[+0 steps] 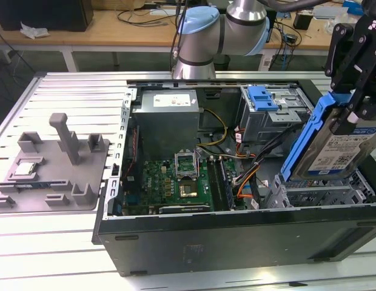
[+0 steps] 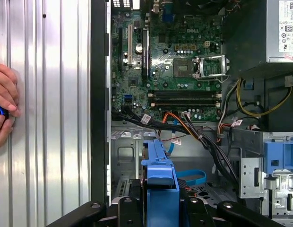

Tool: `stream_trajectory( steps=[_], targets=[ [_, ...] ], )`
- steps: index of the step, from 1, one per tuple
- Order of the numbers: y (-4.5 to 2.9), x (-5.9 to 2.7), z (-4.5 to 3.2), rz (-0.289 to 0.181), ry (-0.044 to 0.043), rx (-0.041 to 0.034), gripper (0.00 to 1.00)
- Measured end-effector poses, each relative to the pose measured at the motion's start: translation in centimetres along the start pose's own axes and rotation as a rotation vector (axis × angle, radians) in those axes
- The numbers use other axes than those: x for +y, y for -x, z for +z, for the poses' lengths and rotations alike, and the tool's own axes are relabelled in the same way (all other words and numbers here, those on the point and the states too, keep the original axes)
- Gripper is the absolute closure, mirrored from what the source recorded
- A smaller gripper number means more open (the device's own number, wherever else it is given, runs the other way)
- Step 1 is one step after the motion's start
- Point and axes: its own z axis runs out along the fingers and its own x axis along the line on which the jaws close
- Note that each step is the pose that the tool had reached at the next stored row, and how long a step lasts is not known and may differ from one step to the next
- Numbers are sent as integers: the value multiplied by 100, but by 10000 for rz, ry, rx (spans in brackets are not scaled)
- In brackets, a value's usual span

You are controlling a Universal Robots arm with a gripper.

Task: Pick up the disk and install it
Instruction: 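Insert the disk into the insertion slot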

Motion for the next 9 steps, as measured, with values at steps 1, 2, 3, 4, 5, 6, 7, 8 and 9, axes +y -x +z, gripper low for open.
stream_trajectory(
  steps=[1,2,3,4,5,6,7,8,9],
  targets=[
    [-1,0,1,0,0,1,63],
    [-3,0,3,1,0,2,63],
    [-4,0,7,0,0,3,63],
    [-4,0,12,0,0,1,63],
    [-4,0,15,0,0,0,63],
    [-4,0,18,0,0,0,63],
    [-4,0,21,0,0,1,63],
    [-5,0,24,0,0,1,63],
    [-5,0,27,0,0,1,63]
  ],
)
